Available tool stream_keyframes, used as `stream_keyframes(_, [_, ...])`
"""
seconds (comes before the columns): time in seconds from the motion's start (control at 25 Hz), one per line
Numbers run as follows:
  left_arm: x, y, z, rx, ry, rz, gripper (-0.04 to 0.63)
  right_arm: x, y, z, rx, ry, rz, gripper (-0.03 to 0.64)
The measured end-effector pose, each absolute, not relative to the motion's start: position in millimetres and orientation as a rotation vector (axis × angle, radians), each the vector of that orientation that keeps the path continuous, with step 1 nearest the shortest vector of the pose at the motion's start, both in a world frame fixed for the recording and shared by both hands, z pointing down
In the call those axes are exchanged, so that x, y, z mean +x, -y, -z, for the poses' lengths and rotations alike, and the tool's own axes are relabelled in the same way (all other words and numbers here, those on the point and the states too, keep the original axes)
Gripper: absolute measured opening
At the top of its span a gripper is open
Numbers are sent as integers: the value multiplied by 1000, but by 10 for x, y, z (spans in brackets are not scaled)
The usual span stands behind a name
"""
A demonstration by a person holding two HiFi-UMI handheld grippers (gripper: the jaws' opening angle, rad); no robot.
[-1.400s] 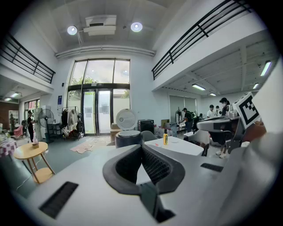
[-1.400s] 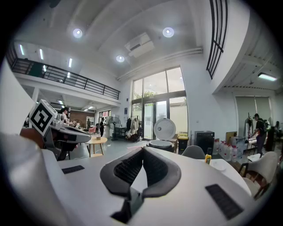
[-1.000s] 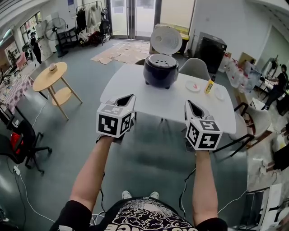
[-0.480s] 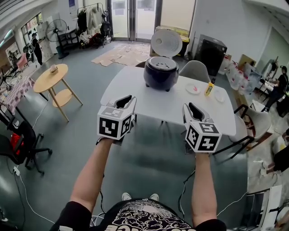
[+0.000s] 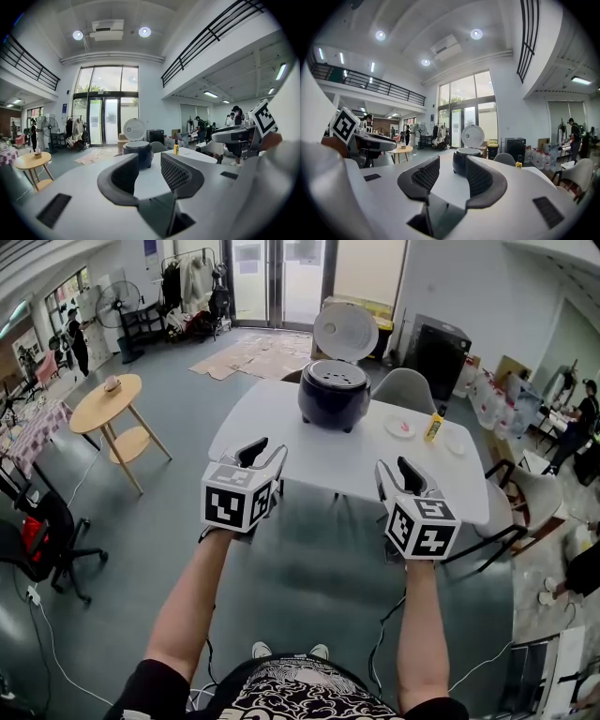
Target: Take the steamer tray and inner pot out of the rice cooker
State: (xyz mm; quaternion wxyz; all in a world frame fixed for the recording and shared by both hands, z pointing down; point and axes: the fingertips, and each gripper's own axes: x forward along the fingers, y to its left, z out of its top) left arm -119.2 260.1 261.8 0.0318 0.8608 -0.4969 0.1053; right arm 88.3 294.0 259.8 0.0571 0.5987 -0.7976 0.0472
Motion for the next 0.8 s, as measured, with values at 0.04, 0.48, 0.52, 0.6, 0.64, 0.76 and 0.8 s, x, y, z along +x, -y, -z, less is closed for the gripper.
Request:
stream_keyframes(0.04, [-1185,-2599,-2621,2650,1534,-326,159,896,-2940,-2604,1815,2418,-146,178])
stream_keyframes(0.48, [-913,-2578,-2650,2667,1527,-328,286,1155,-2969,-2686,1815,2405,-164,288])
stream_keyframes(0.52, [-862,-2574,-2667,2676,1512,-336,305,1194,-2965,-2694,1819,2405,-167,291])
stream_keyframes(0.6, [-769,-2563,-2711,2690,1485,-358,331,1260,-2952,-2712,1820,2409,-176,307])
stream_keyframes(0.64, [-727,-2553,-2730,2693,1479,-367,344,1290,-2939,-2722,1817,2411,-180,315])
stream_keyframes(0.76, [-603,-2481,-2764,2687,1489,-382,372,1395,-2876,-2756,1795,2420,-189,337])
stream_keyframes(0.8, [-561,-2454,-2772,2685,1494,-384,380,1434,-2853,-2771,1789,2424,-193,346])
